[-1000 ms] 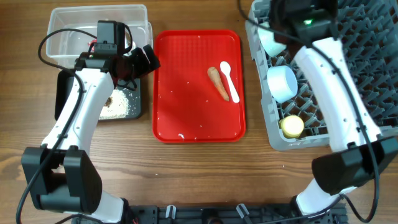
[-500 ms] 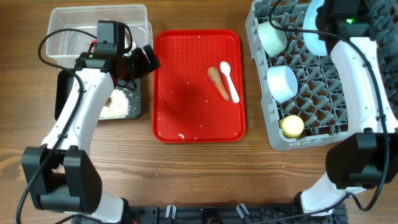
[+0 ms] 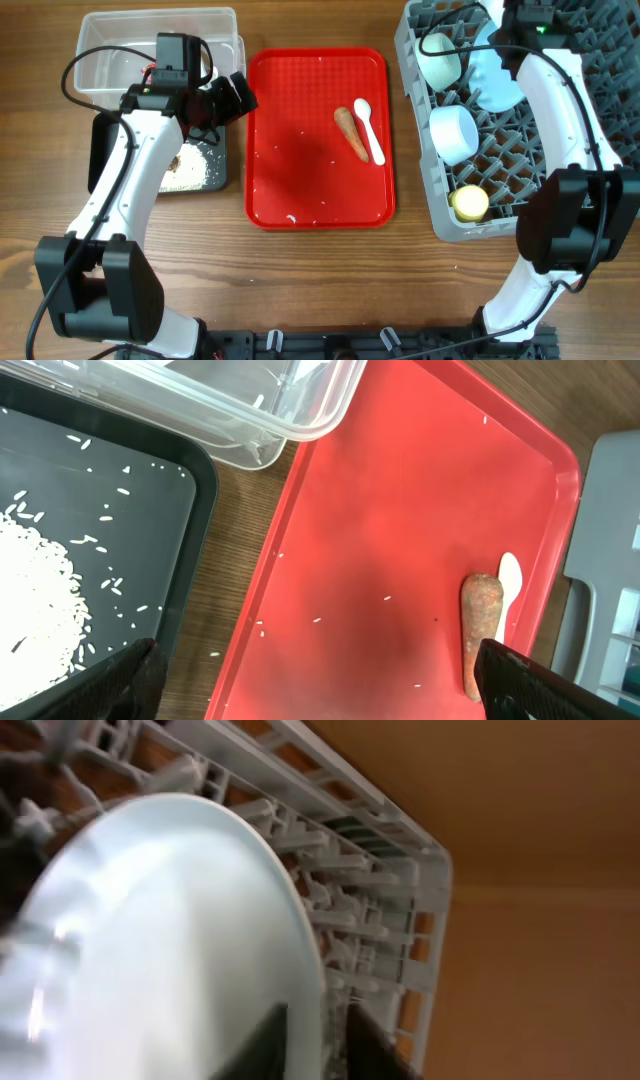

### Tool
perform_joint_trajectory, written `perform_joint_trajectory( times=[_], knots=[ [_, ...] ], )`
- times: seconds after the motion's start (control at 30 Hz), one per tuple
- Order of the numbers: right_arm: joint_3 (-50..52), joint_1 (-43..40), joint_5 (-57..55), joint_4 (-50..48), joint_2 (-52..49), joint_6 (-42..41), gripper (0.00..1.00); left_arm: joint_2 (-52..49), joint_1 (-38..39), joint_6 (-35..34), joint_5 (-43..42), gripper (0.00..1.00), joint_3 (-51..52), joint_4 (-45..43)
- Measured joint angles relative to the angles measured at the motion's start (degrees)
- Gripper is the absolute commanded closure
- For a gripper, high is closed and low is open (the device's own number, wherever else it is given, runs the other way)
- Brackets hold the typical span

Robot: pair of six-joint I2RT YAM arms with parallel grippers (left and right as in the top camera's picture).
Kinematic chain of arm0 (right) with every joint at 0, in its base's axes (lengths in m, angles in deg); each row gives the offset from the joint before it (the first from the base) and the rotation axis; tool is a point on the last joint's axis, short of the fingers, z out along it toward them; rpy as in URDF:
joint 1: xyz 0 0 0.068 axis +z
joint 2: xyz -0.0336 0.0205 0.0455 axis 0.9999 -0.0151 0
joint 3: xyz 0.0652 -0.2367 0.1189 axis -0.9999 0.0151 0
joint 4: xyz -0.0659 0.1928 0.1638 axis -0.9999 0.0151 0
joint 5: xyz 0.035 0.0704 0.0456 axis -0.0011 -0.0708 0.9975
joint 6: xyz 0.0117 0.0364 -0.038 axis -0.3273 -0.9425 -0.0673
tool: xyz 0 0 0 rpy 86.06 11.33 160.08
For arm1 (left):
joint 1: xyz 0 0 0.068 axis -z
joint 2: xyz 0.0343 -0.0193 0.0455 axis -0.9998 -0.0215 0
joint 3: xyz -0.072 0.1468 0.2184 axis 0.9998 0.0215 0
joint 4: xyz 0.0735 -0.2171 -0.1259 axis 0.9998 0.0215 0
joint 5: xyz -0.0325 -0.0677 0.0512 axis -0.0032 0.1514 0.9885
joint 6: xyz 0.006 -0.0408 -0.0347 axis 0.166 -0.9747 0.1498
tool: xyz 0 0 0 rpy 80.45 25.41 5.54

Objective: Sort waste into correct bins and load items into the dishwasher rack
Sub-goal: 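Reach the right gripper back to the red tray and grasp the white spoon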

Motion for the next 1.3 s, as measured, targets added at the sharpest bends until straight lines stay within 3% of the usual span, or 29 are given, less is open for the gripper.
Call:
perform_joint_trajectory(
  times=[0.17, 0.27, 0.33, 0.37, 0.47, 0.53, 0.7, 0.8, 0.97, 1.3],
  knots=[
    [0.0, 1.88, 2.14, -1.14, 0.07, -8.92, 0.21, 0.0, 0.0, 0.0, 0.0, 0.0, 0.0, -0.02],
    [0.0, 2.49, 5.42, -0.02, 3.32, -17.0, 0.16, 0.0, 0.0, 0.0, -0.02, 0.0, 0.0, -0.02],
    [-0.02, 2.97, 14.97, 4.63, 9.16, -23.5, 0.15, 0.0, 0.0, 0.0, 0.0, 0.0, 0.0, -0.04],
    [-0.15, 3.13, 24.85, 6.67, 11.1, -26.49, 0.25, 0.0, 0.0, 0.0, -0.02, 0.0, 0.0, 0.02],
    [-0.11, 4.76, 51.06, 12.33, 14.14, -34.82, 0.27, 0.0, 0.0, 0.0, -0.02, 0.0, 0.0, -0.02],
    [2.12, 8.44, 55.84, 12.17, 12.79, -40.57, 0.27, 0.0, 0.0, 0.0, 0.0, 0.0, 0.0, -0.04],
    [6.51, 20.55, 42.05, 12.2, 6.54, -54.31, 0.34, 0.0, 0.0, 0.0, -0.02, 0.0, 0.0, 0.0],
    [6.54, 22.64, 36.24, 11.74, 3.26, -58.03, 0.38, 0.0, 0.0, 0.0, 0.0, 0.0, 0.0, -0.02],
    [6.54, 22.84, 34.82, 12.37, -4.48, -59.65, 0.43, 0.0, 0.0, 0.0, 0.0, 0.0, 0.0, -0.02],
    [6.58, 22.88, 23.8, 5.46, -8.9, -60.22, 0.52, 0.0, 0.0, 0.0, -0.02, 0.0, 0.0, 0.0]
  ],
)
